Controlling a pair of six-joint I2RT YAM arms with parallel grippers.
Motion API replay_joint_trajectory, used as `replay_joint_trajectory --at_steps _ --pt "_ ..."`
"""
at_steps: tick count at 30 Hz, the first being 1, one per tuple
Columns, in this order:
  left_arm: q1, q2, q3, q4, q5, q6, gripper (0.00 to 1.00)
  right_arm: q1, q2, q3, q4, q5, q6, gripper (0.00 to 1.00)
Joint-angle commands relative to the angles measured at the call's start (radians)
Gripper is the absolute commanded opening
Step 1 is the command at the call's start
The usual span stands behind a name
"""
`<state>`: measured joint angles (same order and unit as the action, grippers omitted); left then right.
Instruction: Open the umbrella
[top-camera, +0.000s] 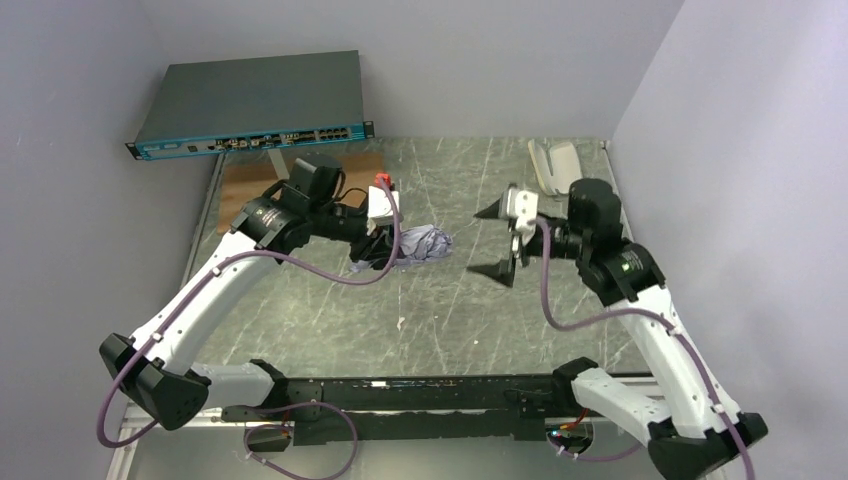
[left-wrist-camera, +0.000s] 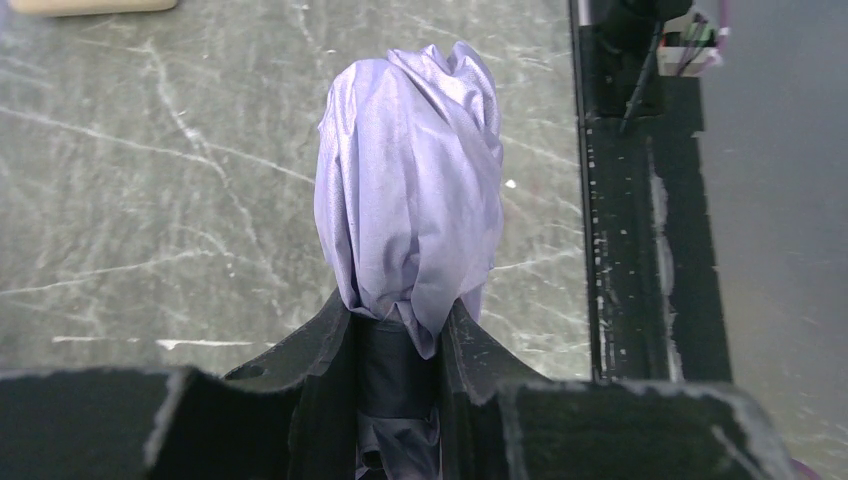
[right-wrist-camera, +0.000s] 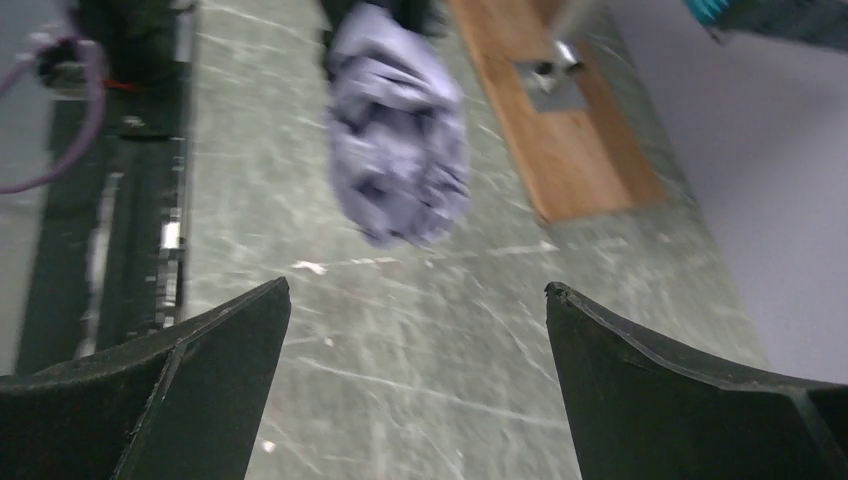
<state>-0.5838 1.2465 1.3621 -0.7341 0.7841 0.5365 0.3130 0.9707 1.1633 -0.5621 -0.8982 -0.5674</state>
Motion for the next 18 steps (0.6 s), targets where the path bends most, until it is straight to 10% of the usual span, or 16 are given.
replay_joint_trajectory --at_steps 1,18 --pt "-0.004 0.014 0.086 -0.033 0.139 -0.013 0.0 0.18 -0.015 -0.019 -0.026 0.087 -0.054 1.0" --pt "-0.111 0.038 0.096 -0.083 0.162 0.018 0.0 0.494 0.093 -0.053 0.203 0.383 0.045 0.88"
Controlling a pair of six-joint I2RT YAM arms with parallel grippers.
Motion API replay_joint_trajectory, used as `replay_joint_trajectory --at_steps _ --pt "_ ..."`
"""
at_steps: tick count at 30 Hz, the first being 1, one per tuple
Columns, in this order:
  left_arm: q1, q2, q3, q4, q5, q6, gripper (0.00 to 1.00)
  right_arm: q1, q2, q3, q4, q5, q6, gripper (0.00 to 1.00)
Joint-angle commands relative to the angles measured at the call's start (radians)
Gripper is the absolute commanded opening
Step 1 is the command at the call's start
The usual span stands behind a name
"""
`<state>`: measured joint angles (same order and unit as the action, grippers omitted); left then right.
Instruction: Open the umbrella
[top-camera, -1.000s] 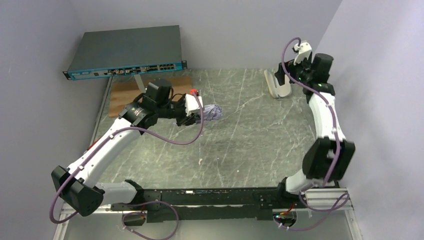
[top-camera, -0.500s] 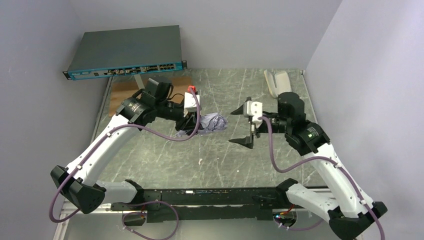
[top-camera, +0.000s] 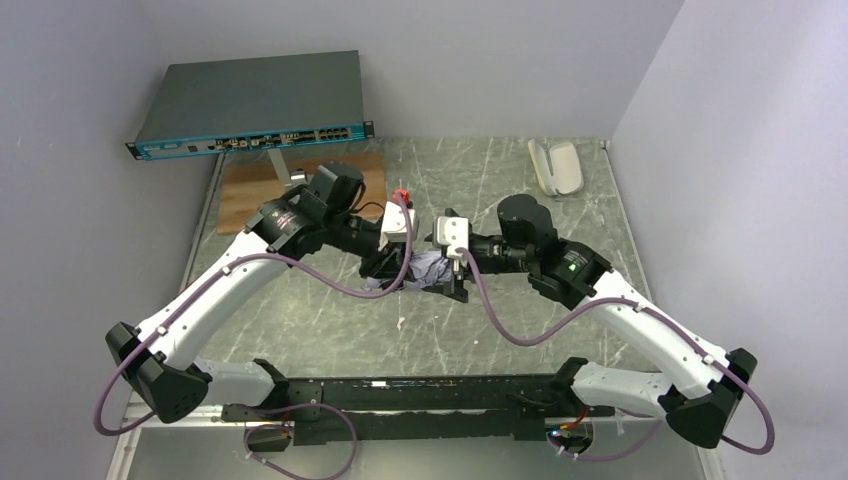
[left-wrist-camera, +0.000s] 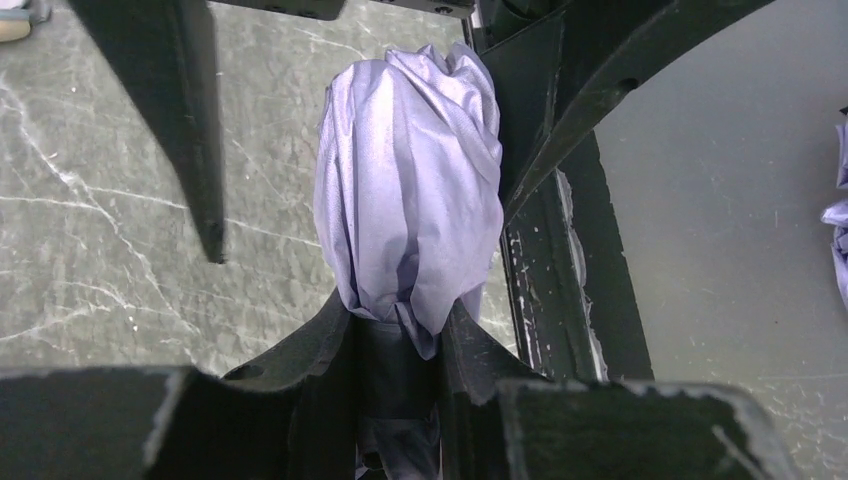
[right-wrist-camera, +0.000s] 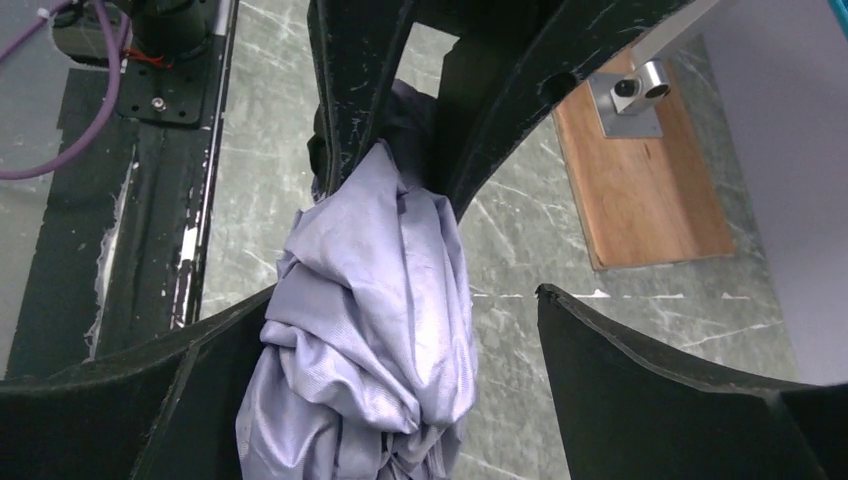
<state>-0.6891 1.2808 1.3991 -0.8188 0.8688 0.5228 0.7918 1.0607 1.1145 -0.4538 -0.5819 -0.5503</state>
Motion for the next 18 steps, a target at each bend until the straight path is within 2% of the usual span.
replay_joint_trajectory --at_steps 1,2,3,4,5,6,7,8,10,13,18 --pt "-0.007 0.009 0.068 -0.005 0.08 0.027 0.0 0.015 0.0 -0.005 0.09 0.064 0.026 0.78" --pt "-0.005 0.014 0.077 -0.005 0.076 0.018 0.0 0.015 -0.003 -0.007 0.089 0.061 0.026 0.55" --pt "-0.002 0.019 0.087 -0.006 0.069 0.004 0.04 0.014 -0.008 -0.012 0.086 0.056 0.022 0.33" --pt "0.007 0.022 0.099 -0.006 0.068 -0.007 0.13 0.014 -0.012 -0.014 0.077 0.053 0.018 0.14" --pt "0.023 0.023 0.109 -0.009 0.07 -0.013 0.28 0.014 -0.015 -0.015 0.073 0.063 0.029 0.0" --pt "0.049 0.019 0.121 -0.015 0.064 -0.022 0.49 0.013 -0.017 -0.012 0.069 0.088 0.062 0.0" --pt "0.083 0.008 0.133 -0.02 0.051 -0.038 0.63 0.001 -0.024 -0.006 0.056 0.107 0.09 0.0" --pt "0.13 -0.022 0.137 -0.03 0.046 -0.045 0.71 -0.039 -0.036 -0.001 0.039 0.095 0.114 0.0" --pt "0.225 -0.086 0.11 -0.064 0.046 -0.015 0.8 -0.124 -0.077 -0.015 0.034 0.017 0.177 0.0" --pt "0.282 -0.208 0.001 -0.099 -0.025 0.072 0.85 -0.21 -0.128 -0.038 0.066 -0.11 0.286 0.0" --pt "0.284 -0.381 -0.201 -0.044 0.001 0.187 0.72 -0.212 -0.131 -0.026 0.039 -0.28 0.352 0.0"
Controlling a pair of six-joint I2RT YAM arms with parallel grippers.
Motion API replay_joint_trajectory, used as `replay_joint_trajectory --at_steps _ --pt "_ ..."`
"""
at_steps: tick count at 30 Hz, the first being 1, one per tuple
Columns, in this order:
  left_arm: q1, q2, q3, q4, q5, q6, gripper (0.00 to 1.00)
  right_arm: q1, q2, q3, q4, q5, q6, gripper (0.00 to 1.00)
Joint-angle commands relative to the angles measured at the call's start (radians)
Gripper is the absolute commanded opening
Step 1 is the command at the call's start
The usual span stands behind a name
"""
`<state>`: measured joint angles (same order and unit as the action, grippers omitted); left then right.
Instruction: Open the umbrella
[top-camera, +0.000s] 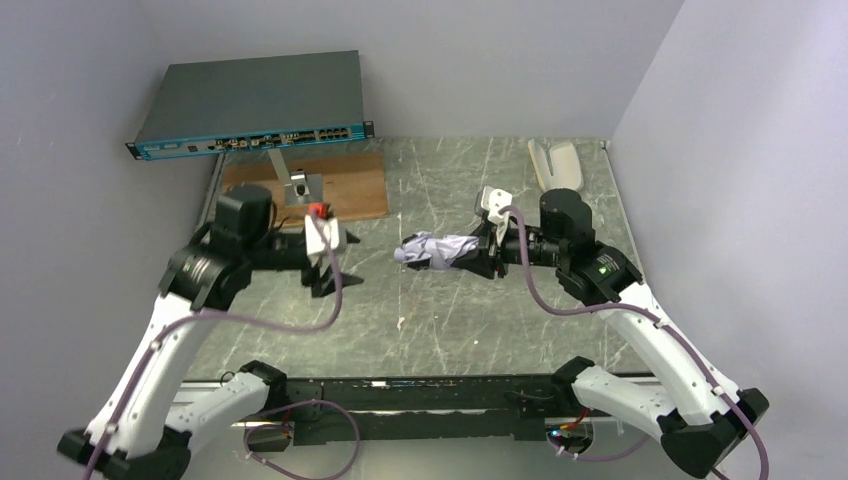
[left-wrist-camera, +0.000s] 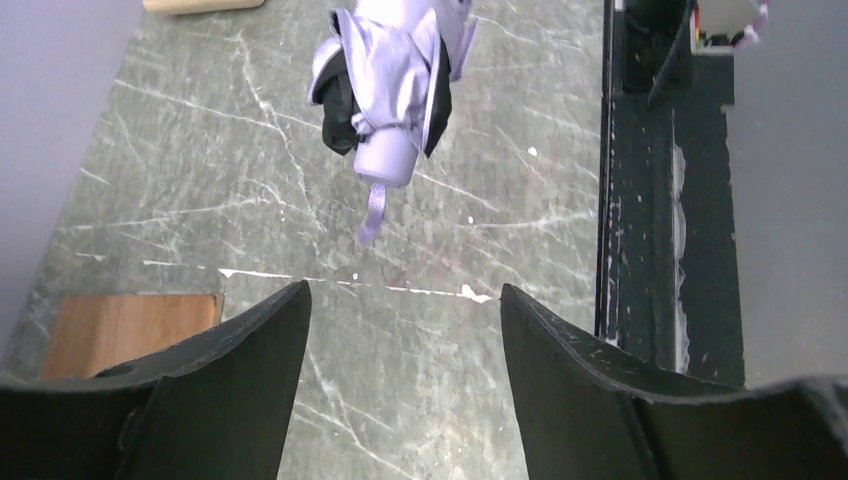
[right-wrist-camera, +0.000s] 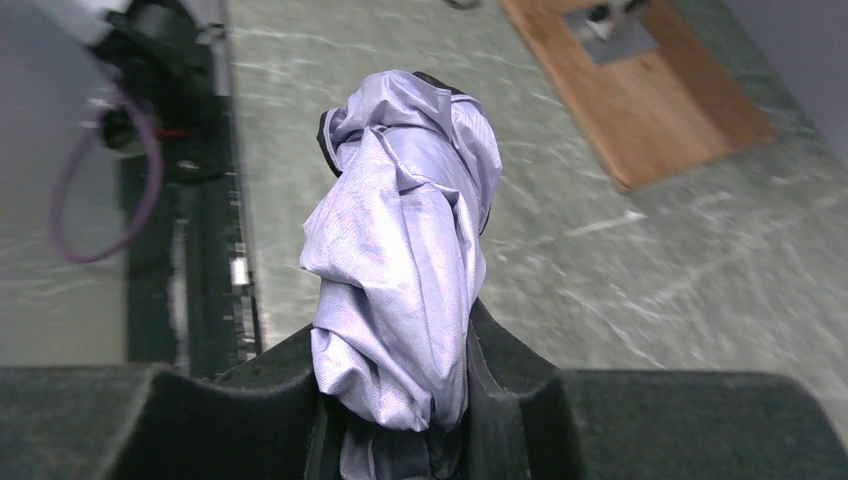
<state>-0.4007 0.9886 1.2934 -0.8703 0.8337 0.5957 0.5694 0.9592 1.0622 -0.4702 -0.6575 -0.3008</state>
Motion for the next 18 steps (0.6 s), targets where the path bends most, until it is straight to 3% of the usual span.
replay_joint_trajectory --at_steps 1,7,9,14,18 --pt "-0.003 -0.105 -0.115 0.011 0.05 0.136 0.71 0.011 -0.03 0.025 0.053 -0.237 0.096 0.0" --pt "-0.03 -0.122 -0.148 0.017 0.088 0.141 0.86 0.038 -0.032 0.036 0.073 -0.261 0.074 0.0" --pt "-0.08 -0.122 -0.175 0.044 0.037 0.104 0.88 0.041 -0.027 0.046 0.084 -0.269 0.084 0.0" --pt "-0.122 -0.097 -0.217 0.163 -0.131 -0.055 0.75 0.059 -0.012 0.063 0.073 -0.275 0.062 0.0" --pt "-0.141 -0.056 -0.199 0.131 -0.077 -0.066 0.66 0.06 -0.005 0.066 0.094 -0.274 0.077 0.0"
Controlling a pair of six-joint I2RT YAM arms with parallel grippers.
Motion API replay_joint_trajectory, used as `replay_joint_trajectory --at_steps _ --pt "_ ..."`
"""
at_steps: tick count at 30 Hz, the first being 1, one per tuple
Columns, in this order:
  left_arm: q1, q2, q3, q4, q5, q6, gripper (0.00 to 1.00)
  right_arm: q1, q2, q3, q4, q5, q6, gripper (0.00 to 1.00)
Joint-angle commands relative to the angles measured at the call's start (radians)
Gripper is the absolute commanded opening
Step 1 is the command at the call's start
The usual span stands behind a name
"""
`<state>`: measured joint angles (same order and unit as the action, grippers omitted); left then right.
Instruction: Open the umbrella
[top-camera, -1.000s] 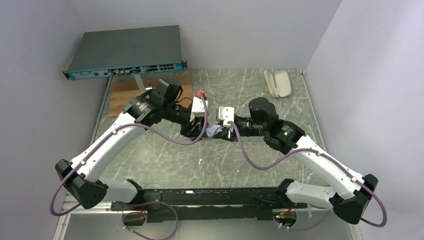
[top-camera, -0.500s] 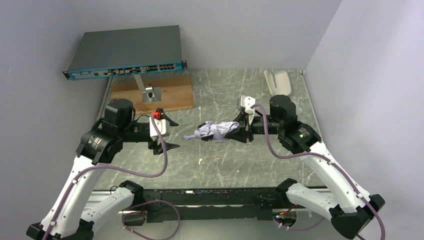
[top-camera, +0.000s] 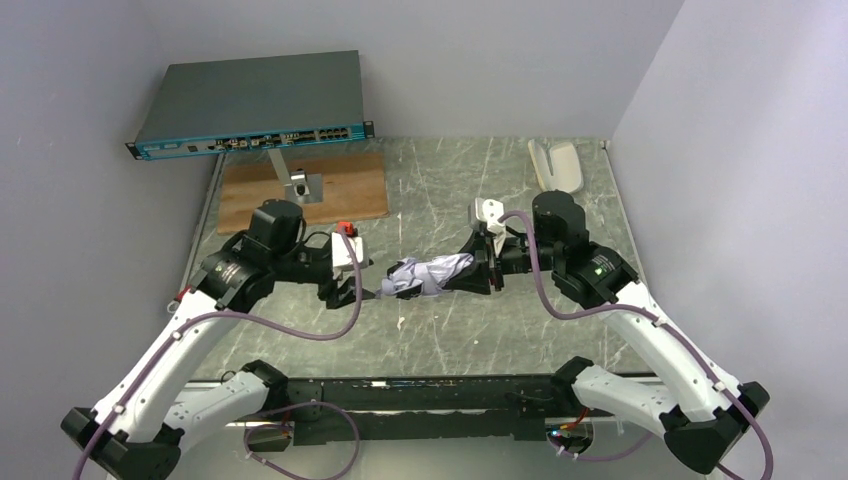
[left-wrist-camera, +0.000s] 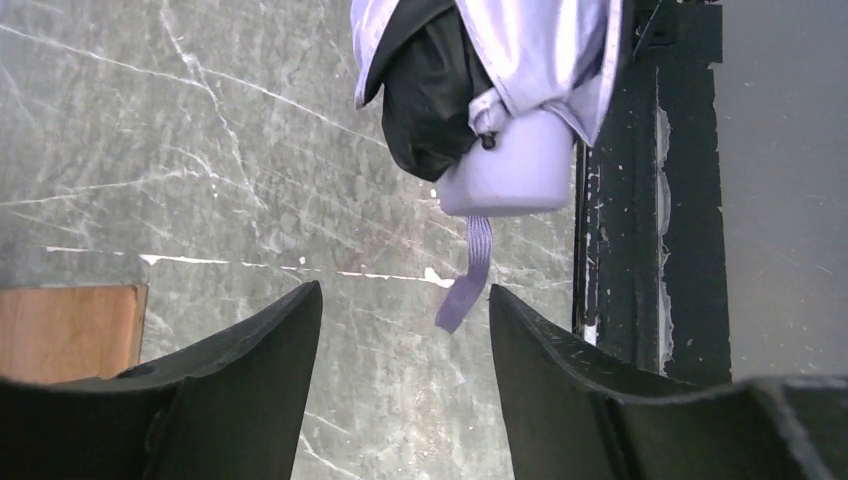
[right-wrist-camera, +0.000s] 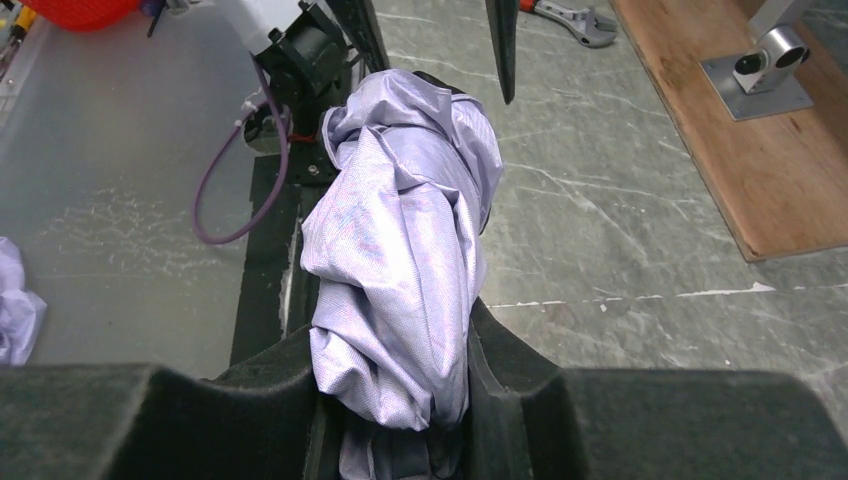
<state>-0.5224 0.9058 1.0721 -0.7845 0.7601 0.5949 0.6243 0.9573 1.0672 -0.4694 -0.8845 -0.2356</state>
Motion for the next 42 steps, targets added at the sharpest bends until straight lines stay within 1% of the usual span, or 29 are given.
replay_joint_trajectory --at_steps 1,2,4,6,8,10,11,12,14,15,17,19,22,23,26,28,29,30,31,32,33,35,36,38,42 --pt "-0.03 0.034 0.019 0.029 0.002 -0.049 0.62 0.005 0.0 0.063 0.099 -0.046 0.019 0.0" --pt "-0.042 0.04 0.017 0.014 0.005 -0.029 0.59 0.007 0.003 0.064 0.103 -0.043 0.024 0.0" --pt "-0.055 0.042 0.006 -0.02 0.017 0.027 0.57 0.006 0.009 0.068 0.101 -0.036 0.018 0.0" --pt "-0.056 0.038 -0.006 -0.041 0.027 0.058 0.61 0.006 0.013 0.071 0.099 -0.029 0.011 0.0" --pt "-0.054 0.035 -0.025 -0.04 0.036 0.061 0.62 0.005 0.015 0.069 0.093 -0.03 0.001 0.0" --pt "-0.056 0.032 -0.044 -0.024 0.035 0.051 0.58 0.005 0.015 0.065 0.097 -0.031 0.004 0.0" --pt "-0.057 0.032 -0.052 -0.011 0.022 0.043 0.52 0.006 0.015 0.064 0.097 -0.029 0.005 0.0" --pt "-0.057 0.035 -0.059 0.006 -0.002 0.029 0.39 0.006 0.017 0.067 0.093 -0.026 0.004 0.0" --pt "-0.055 0.04 -0.064 0.021 -0.071 0.003 0.02 0.006 0.018 0.078 0.069 -0.009 -0.007 0.0" --pt "-0.048 0.039 -0.066 0.019 -0.097 -0.002 0.0 0.007 0.019 0.082 0.054 0.004 -0.015 0.0" --pt "-0.015 0.029 -0.085 -0.001 -0.11 0.013 0.0 -0.001 0.014 0.092 0.003 0.04 -0.028 0.0" --pt "0.035 0.008 -0.117 -0.042 -0.119 0.065 0.0 -0.029 0.011 0.101 -0.058 0.059 -0.064 0.0" --pt "0.146 -0.057 -0.203 -0.106 -0.144 0.193 0.0 -0.118 0.006 0.112 -0.16 0.024 -0.157 0.0" --pt "0.19 -0.083 -0.231 -0.131 -0.14 0.277 0.0 -0.161 0.009 0.118 -0.19 0.013 -0.181 0.0" --pt "0.313 -0.144 -0.29 -0.194 -0.133 0.426 0.0 -0.237 0.032 0.139 -0.293 -0.018 -0.248 0.0" --pt "0.37 -0.156 -0.29 -0.228 -0.113 0.475 0.0 -0.256 0.045 0.143 -0.332 -0.022 -0.273 0.0" --pt "0.379 -0.15 -0.27 -0.244 -0.096 0.482 0.0 -0.256 0.049 0.143 -0.34 -0.025 -0.278 0.0" --pt "0.38 -0.136 -0.247 -0.257 -0.074 0.479 0.19 -0.256 0.051 0.14 -0.335 -0.027 -0.272 0.0" --pt "0.38 -0.121 -0.219 -0.271 -0.056 0.472 0.42 -0.257 0.053 0.137 -0.326 -0.031 -0.256 0.0" --pt "0.379 -0.107 -0.183 -0.279 -0.029 0.463 0.59 -0.256 0.059 0.136 -0.317 -0.037 -0.243 0.0" --pt "0.378 -0.093 -0.151 -0.274 0.0 0.442 0.69 -0.254 0.069 0.137 -0.316 -0.042 -0.237 0.0" --pt "0.37 -0.066 -0.089 -0.247 0.041 0.383 0.83 -0.252 0.089 0.141 -0.327 -0.048 -0.239 0.0" --pt "0.353 -0.05 -0.063 -0.235 0.048 0.354 0.88 -0.248 0.097 0.143 -0.333 -0.046 -0.242 0.0" --pt "0.291 -0.012 -0.012 -0.216 0.032 0.284 0.9 -0.235 0.112 0.146 -0.335 -0.03 -0.244 0.0" --pt "0.115 0.054 0.038 -0.162 -0.069 0.168 0.84 -0.191 0.124 0.164 -0.345 0.008 -0.254 0.0"
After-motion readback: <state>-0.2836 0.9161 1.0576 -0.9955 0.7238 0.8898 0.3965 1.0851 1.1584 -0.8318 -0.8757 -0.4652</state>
